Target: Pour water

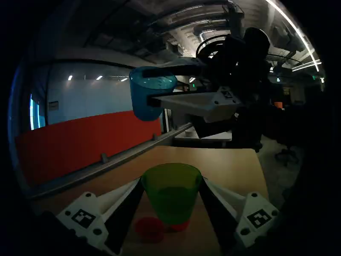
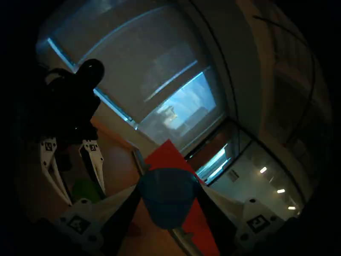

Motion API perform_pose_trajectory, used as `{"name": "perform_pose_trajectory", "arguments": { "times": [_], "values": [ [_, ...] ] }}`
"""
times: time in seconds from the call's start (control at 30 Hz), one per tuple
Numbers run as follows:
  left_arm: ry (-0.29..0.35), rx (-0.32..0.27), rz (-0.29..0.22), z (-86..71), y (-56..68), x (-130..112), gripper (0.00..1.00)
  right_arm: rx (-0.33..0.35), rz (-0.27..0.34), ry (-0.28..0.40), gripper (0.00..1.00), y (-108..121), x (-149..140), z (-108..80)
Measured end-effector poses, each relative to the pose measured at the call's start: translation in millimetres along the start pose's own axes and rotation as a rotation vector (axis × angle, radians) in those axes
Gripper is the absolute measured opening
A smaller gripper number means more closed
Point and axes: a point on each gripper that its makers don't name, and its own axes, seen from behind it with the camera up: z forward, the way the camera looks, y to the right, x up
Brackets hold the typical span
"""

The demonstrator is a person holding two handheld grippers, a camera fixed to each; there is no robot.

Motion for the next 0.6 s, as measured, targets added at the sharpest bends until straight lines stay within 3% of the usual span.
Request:
{"name": "perform_pose_trajectory", "arguments": {
  "times": [0.3,0.6],
  "values": [
    [0.001,0.001,0.004,-2.6,0.7,2.1,0.88,0.021,0.308,0.028,0.91,3.6,-0.5,-1.1],
    [-0.001,-0.001,0.013,-4.9,1.7,5.3,0.88,0.086,0.553,0.021,0.91,-1.7,-4.0,-0.7]
  ]
}}
